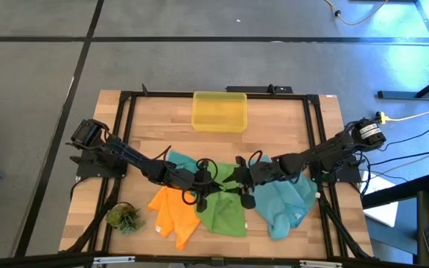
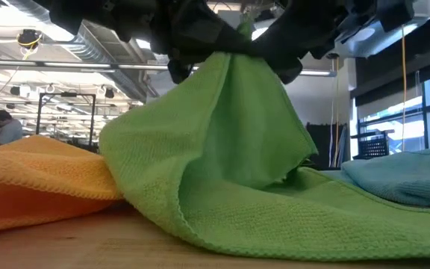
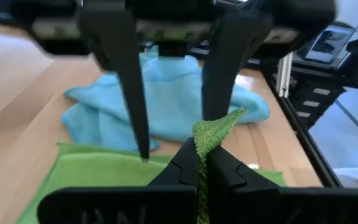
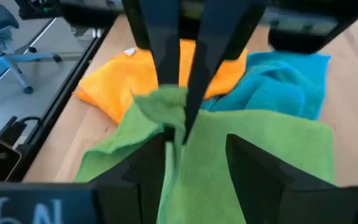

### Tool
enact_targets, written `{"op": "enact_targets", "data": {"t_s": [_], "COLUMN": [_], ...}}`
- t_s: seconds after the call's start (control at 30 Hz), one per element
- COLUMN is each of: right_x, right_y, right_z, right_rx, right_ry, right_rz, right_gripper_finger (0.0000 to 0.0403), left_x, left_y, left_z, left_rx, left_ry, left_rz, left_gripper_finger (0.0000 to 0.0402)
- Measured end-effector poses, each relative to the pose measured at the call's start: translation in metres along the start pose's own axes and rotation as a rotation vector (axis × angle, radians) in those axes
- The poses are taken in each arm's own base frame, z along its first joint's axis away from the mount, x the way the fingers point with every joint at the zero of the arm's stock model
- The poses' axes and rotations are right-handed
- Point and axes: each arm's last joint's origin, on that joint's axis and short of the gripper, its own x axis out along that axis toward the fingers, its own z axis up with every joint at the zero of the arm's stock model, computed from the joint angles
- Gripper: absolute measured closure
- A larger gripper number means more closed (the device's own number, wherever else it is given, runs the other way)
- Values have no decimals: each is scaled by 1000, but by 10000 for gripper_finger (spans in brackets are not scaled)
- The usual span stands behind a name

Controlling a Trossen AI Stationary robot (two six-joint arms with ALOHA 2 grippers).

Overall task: Fold microfiber towels
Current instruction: Fold the green microfiber cloth

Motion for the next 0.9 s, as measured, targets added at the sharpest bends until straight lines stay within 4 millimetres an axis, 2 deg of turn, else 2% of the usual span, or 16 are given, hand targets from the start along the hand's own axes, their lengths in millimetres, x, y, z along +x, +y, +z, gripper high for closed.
{"op": "enact_targets", "data": {"t_s": [0.27,0.5,0.7,0.9], "right_x": [2,2,2,2], "right_y": [-1,1,2,2], "right_z": [-4,-1,-1,0], "right_rx": [-14,-39,-57,-41], "right_ry": [23,-4,-4,-7], "right_rz": [7,31,62,64], "right_gripper_finger": [244,312,389,390], "left_x": [0,0,-1,-1], "left_y": [-2,-2,-3,-5], "left_z": [2,3,3,5], "left_rx": [13,14,12,33], "left_ry": [-25,-29,-37,-52], "left_rz": [-18,-19,-22,-63], "left_gripper_finger": [402,401,401,381]}}
